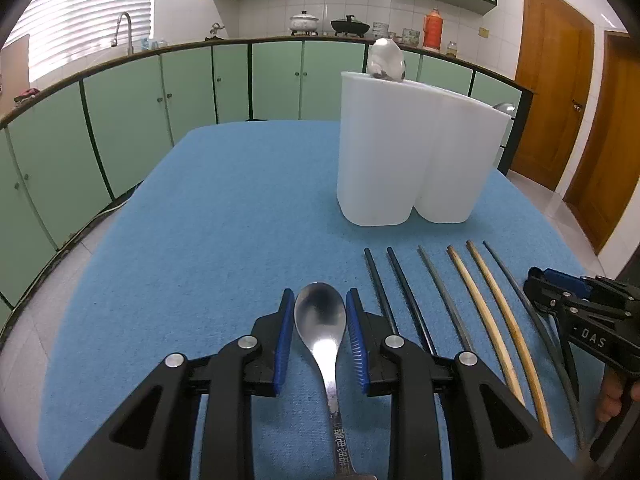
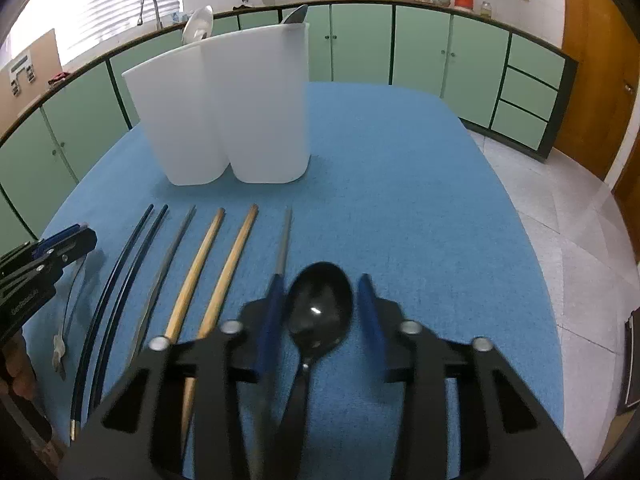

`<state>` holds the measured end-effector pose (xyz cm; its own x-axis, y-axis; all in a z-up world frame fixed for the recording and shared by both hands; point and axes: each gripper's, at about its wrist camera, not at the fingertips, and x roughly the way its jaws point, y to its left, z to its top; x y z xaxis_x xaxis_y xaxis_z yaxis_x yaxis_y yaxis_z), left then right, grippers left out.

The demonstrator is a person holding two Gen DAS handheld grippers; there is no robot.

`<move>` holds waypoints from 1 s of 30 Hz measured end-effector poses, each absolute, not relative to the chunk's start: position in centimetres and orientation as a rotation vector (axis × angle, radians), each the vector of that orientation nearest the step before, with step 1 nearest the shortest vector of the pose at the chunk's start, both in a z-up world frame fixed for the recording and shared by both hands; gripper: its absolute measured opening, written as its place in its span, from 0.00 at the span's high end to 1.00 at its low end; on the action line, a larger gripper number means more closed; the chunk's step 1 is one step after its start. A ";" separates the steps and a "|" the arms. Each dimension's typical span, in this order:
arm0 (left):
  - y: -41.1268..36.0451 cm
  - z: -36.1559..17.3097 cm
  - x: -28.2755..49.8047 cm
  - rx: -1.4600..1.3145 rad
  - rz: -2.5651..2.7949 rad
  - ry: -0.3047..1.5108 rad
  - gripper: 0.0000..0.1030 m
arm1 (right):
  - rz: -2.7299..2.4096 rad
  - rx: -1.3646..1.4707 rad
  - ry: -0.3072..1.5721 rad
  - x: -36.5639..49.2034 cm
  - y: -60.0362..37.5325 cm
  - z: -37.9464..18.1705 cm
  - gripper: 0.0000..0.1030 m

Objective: Organize utensils
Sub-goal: 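Close the right tool on the black plastic spoon while the left tool lifts its spoon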

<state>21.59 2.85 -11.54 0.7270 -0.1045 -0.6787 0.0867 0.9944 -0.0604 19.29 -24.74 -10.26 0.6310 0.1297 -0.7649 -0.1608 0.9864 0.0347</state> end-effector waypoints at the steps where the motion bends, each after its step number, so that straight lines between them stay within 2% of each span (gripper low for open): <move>1: 2.8 -11.5 21.6 -0.026 -0.107 0.749 0.75 | 0.168 -0.037 0.873 19.3 -24.8 -10.3 0.67; 10: 2.6 -11.0 21.4 -0.024 -0.105 0.731 0.75 | 0.173 -0.025 0.831 18.5 -25.5 -9.1 0.68; 30: 2.9 -5.7 18.6 -0.086 -0.141 0.483 0.75 | 0.254 0.050 0.499 15.3 -27.2 -1.6 0.68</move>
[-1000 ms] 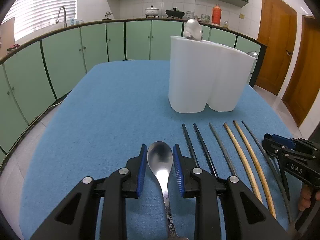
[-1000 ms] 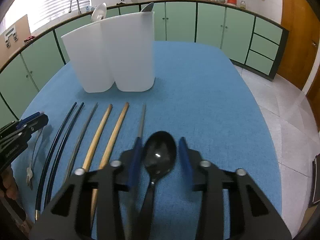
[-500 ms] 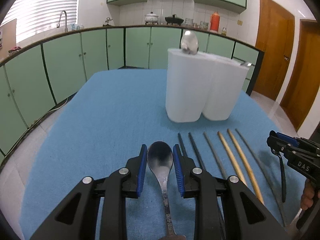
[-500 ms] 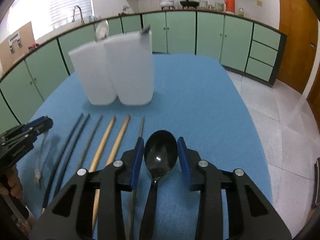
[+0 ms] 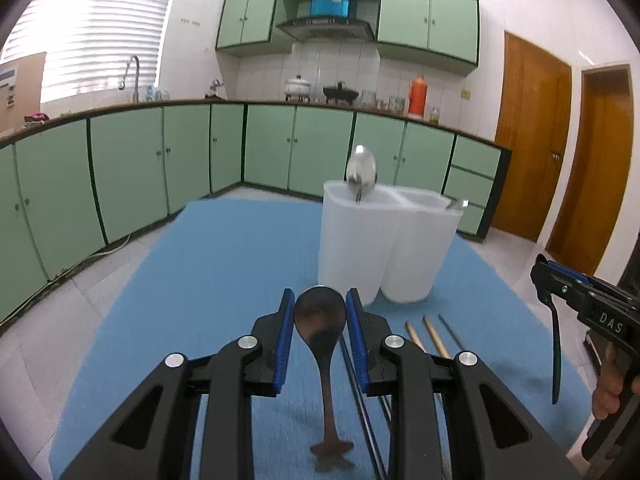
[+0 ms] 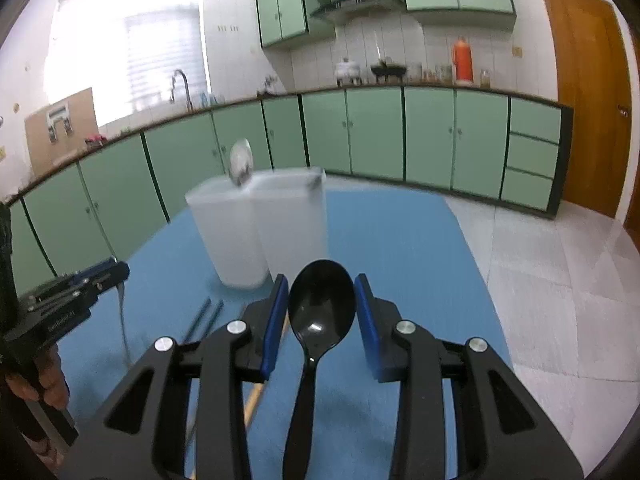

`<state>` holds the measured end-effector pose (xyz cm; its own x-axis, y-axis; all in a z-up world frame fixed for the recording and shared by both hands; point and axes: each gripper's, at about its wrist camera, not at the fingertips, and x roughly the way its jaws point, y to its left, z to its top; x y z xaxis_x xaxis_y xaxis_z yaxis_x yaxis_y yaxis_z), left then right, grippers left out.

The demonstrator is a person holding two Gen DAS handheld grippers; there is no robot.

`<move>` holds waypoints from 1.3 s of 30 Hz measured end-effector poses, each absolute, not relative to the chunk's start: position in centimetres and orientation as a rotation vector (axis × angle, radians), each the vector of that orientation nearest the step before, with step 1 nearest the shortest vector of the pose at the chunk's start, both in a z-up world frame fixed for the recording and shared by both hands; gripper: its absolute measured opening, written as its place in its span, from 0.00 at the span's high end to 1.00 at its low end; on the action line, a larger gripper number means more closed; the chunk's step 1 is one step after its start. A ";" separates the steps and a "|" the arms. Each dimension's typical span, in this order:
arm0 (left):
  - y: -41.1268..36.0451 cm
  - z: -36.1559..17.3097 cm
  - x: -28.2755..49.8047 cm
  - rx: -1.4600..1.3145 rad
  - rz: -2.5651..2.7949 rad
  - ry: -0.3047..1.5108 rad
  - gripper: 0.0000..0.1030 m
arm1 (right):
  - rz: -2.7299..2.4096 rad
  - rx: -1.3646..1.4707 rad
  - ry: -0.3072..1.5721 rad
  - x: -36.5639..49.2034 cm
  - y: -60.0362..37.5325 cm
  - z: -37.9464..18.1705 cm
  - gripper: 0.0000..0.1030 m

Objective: Organize utensils
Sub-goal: 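Close the right tool on the black plastic spoon while the left tool lifts its spoon, then lower both spoons into the white holder and open both tools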

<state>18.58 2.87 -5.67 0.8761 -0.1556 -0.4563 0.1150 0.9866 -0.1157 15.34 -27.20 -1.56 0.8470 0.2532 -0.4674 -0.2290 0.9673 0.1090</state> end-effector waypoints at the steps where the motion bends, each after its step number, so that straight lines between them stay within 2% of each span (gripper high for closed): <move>1: 2.9 -5.4 18.6 -0.088 -0.141 0.472 0.75 | 0.255 0.057 0.472 15.4 -27.2 -1.0 0.68; 14: 3.8 -0.9 19.8 -0.122 -0.129 0.321 0.75 | 0.279 0.047 0.231 17.9 -26.4 4.5 0.68; 22: 3.4 4.0 21.6 -0.122 -0.135 0.202 0.75 | 0.297 0.100 0.126 22.3 -26.7 7.7 0.68; 31: 1.5 7.2 26.7 -0.113 -0.157 0.113 0.75 | 0.228 0.134 0.110 29.0 -26.4 7.6 0.68; 39: 0.0 4.7 31.4 -0.110 -0.170 0.168 0.75 | 0.151 0.078 0.124 31.7 -24.2 5.1 0.68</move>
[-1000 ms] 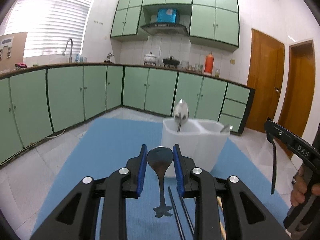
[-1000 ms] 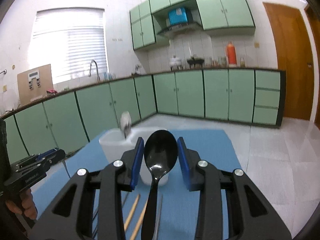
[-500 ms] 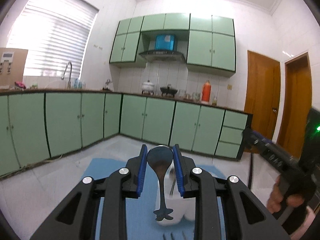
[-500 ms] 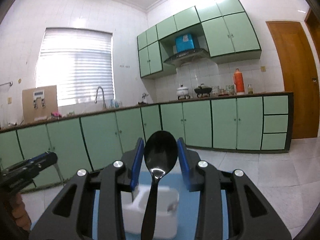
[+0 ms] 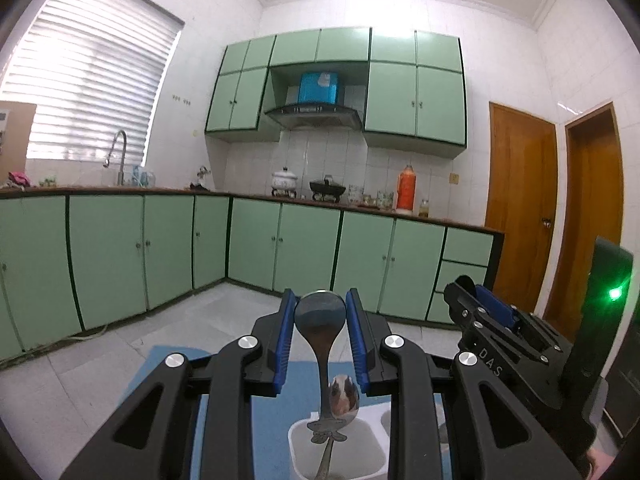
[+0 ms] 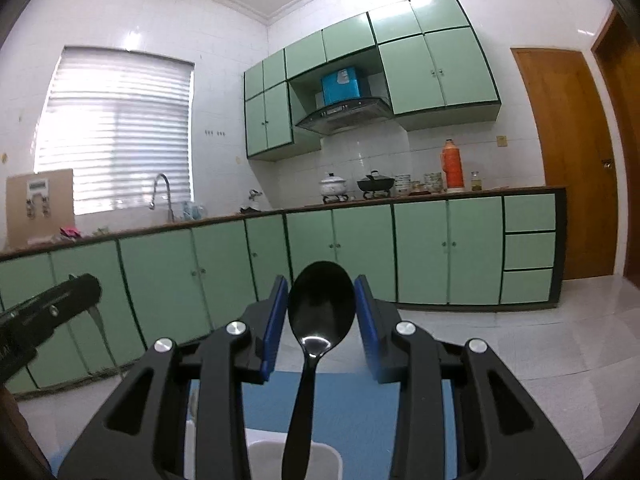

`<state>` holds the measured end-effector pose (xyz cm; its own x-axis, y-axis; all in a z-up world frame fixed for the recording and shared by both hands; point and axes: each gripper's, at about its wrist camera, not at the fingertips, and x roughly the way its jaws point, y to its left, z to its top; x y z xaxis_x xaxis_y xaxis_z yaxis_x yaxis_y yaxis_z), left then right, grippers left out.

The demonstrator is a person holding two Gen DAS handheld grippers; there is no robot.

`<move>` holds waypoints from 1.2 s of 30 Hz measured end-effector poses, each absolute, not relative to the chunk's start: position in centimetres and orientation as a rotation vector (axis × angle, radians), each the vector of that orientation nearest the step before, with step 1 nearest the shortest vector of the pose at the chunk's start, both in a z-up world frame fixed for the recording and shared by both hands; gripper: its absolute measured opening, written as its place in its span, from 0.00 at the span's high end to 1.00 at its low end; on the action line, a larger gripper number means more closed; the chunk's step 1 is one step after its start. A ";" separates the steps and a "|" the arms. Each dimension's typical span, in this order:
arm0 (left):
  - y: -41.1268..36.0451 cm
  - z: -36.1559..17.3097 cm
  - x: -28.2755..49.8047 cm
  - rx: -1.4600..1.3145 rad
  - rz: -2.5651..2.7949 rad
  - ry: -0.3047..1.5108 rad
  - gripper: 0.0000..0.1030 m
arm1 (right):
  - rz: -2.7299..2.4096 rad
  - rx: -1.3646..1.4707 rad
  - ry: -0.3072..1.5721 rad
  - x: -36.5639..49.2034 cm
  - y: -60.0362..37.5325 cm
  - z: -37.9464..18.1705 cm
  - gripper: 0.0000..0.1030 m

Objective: Organize utensils
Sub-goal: 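Lower both spoons into the white holder and open both tools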

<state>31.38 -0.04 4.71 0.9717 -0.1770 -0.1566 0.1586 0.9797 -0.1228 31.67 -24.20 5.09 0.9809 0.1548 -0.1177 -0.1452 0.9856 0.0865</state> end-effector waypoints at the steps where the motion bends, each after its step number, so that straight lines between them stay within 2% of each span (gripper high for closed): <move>1: -0.1 4.1 31.9 -0.112 -0.171 0.182 0.75 | 0.153 0.079 0.131 31.8 -24.0 4.7 0.68; 15: -0.1 -0.5 34.2 -0.107 -0.184 0.288 0.75 | 0.195 0.080 0.216 31.7 -23.2 0.7 0.67; 16: -0.1 -0.6 34.3 -0.102 -0.185 0.299 0.75 | 0.201 0.084 0.222 31.5 -23.2 0.6 0.65; 18: -0.1 -0.8 34.2 -0.102 -0.187 0.307 0.75 | 0.208 0.084 0.227 31.2 -23.1 0.4 0.55; 22: 0.0 -1.2 33.7 -0.103 -0.185 0.312 0.74 | 0.217 0.082 0.230 30.5 -23.3 0.4 0.52; 26: 0.3 -1.1 33.0 -0.108 -0.182 0.304 0.66 | 0.215 0.098 0.229 29.9 -23.6 0.4 0.49; 28: 0.5 -1.0 32.6 -0.113 -0.180 0.298 0.58 | 0.207 0.105 0.222 29.3 -23.9 0.6 0.46; 36: 1.4 -0.6 30.4 -0.126 -0.177 0.269 0.46 | 0.187 0.112 0.199 26.7 -25.3 1.3 0.26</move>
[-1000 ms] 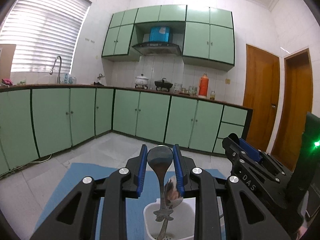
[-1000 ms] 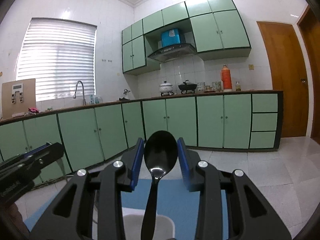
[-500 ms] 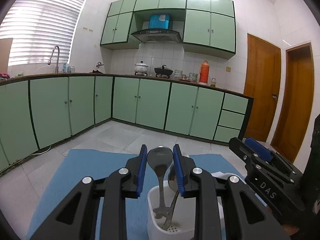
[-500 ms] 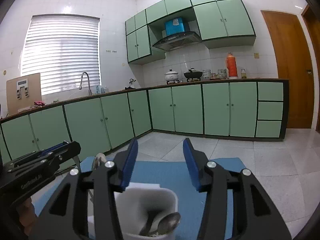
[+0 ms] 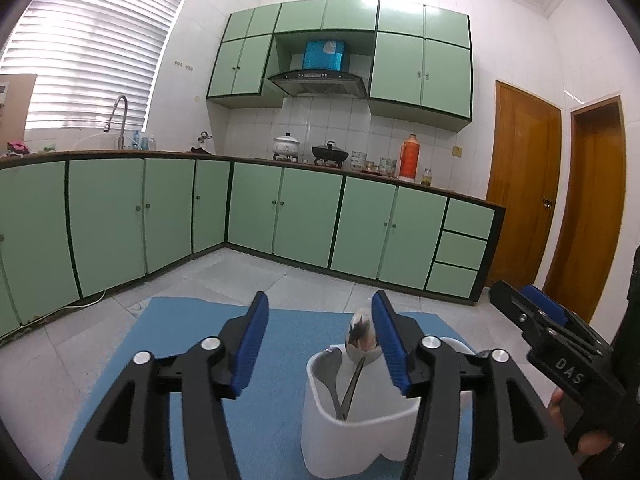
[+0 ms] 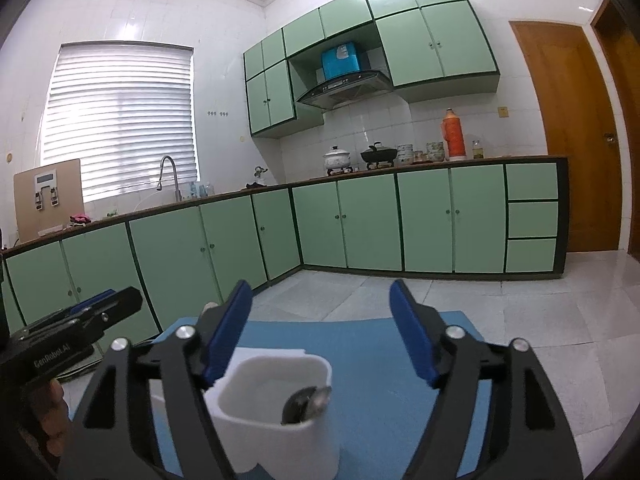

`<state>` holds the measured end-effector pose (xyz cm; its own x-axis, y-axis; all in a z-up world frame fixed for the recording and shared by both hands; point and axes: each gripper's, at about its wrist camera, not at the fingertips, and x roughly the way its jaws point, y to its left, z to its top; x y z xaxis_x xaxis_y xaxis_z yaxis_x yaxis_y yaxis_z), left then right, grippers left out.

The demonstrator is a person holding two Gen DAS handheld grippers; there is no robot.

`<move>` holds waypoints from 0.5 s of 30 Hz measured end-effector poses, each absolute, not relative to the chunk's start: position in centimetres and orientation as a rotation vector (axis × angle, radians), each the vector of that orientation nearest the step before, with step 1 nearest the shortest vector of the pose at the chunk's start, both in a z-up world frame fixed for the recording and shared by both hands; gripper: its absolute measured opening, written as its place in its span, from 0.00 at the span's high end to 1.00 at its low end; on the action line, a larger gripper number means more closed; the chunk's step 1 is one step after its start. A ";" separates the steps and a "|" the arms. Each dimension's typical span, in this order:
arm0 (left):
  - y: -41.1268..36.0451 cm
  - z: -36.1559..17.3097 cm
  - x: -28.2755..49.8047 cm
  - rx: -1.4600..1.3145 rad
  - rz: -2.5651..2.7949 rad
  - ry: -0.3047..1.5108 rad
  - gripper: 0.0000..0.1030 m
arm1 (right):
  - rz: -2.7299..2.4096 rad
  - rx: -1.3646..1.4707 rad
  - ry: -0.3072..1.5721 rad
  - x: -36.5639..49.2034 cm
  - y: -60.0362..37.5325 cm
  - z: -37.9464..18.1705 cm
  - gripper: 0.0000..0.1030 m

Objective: Organize utensils
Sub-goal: 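Lower both spoons into the white holder and open both tools, then withdraw both tools from the holder back over the chopsticks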

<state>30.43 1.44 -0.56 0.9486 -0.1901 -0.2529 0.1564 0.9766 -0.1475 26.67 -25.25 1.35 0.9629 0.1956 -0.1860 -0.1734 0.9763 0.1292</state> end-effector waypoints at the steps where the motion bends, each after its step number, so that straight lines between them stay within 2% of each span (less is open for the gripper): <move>1: 1.6 -0.5 30.0 -0.124 -0.172 0.265 0.44 | 0.184 0.113 0.197 26.2 -25.5 1.4 0.24; 3: 1.7 -0.4 29.3 -0.116 -0.167 0.260 0.41 | 0.181 0.112 0.196 25.3 -25.8 1.5 0.17; 5: 1.8 -0.4 28.4 -0.111 -0.162 0.255 0.34 | 0.167 0.107 0.194 24.3 -26.2 1.5 0.13; 8: 1.9 -0.4 27.0 -0.106 -0.155 0.256 0.25 | 0.167 0.103 0.209 22.9 -26.6 1.5 0.10; 15: 1.6 -1.7 23.0 -0.066 -0.152 0.289 0.13 | 0.198 0.067 0.265 18.5 -26.9 -0.1 0.06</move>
<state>23.00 1.59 -1.69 0.9473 -0.1583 -0.2786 0.1393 0.9865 -0.0866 18.45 -26.86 -0.07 0.9457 0.2033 -0.2537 -0.1858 0.9783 0.0916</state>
